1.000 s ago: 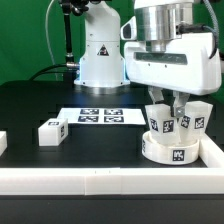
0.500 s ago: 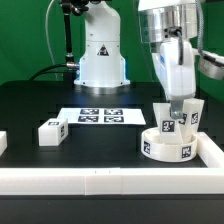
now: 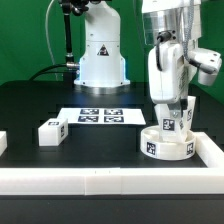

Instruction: Assemble stool

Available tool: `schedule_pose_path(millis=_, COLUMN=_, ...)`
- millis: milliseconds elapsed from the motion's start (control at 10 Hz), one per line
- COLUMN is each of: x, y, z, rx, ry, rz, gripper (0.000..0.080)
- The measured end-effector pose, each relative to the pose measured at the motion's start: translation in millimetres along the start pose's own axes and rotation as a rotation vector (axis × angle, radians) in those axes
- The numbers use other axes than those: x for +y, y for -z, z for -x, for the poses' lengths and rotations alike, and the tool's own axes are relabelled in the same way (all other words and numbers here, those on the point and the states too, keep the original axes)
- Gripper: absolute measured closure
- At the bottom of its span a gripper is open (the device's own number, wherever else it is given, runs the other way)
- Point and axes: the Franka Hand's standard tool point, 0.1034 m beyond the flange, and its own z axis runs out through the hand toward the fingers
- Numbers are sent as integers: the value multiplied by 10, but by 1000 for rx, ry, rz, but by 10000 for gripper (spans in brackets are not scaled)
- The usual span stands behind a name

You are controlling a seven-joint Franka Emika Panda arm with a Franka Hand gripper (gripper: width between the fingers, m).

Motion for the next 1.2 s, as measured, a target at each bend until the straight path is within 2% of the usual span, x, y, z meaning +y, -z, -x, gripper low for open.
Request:
schedule_pose_path(millis=100, x=2, y=1, z=4, rx=0, ry=6, rz=0, gripper=246)
schedule_pose_path(millis=200, x=-12, y=57, z=32, rx=-11, ry=35, rz=-6, gripper=246)
schedule_pose_path(millis=300, x=-24, y=156, z=77, rx=-31, ry=47, rz=-16, gripper=170)
schedule_pose_path(millis=400, x=-31, y=265, z=128, rx=-52, ry=40, rz=-27, gripper=156)
schedule_pose_path(millis=700, x=-18, y=235, z=118, rx=-49, ry=83, rz=-24, gripper=151)
schedule_pose_path(millis=800, x=-18, y=232, z=114, rx=-43, ry=164, rz=-25, gripper=151)
schedule_pose_path(millis=1100, x=-18, y=277, z=159, rx=8, ry=673, rz=-25, gripper=151)
schedule_pose_path(millis=1200, x=-31, y=305, z=163, rx=7, ry=750, rz=-30, gripper=151)
